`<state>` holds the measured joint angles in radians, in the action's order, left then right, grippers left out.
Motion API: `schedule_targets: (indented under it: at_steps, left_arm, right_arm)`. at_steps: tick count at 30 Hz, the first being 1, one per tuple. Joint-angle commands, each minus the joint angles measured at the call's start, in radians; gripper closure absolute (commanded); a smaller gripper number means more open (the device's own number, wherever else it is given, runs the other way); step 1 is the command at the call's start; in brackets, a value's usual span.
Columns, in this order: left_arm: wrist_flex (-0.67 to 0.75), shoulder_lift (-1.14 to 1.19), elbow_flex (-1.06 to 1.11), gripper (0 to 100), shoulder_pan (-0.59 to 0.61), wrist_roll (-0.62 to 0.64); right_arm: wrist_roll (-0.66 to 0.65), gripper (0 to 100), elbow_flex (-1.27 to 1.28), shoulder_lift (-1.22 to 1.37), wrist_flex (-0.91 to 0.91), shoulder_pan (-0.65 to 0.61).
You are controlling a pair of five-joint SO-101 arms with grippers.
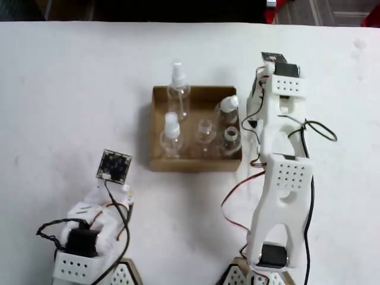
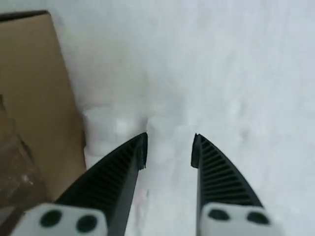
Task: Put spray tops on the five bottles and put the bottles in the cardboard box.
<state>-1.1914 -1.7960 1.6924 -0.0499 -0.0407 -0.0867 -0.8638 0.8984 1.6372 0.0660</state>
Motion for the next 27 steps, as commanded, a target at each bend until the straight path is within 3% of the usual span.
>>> schedule_targets:
  at_steps: [1,7,10,17,27]
  left_arm:
    - [-0.005,-0.007,0.002,98,0.002,-0.011]
    - [-0.005,-0.007,0.002,98,0.002,-0.011]
    - [-0.005,-0.007,0.002,98,0.002,-0.011]
    - [-0.005,-0.007,0.002,98,0.002,-0.011]
    - [-0.006,-0.007,0.002,98,0.002,-0.011]
  right_arm:
    - [-0.006,87.0,-0.009,0.007,-0.041,0.027]
    - [-0.005,88.5,-0.009,0.027,-0.047,0.062]
    - [-0.012,98.2,-0.014,0.016,-0.044,0.064]
    - [-0.012,98.1,-0.155,-0.068,0.081,0.061]
    - [-0.011,98.2,-0.196,-0.486,0.088,0.058]
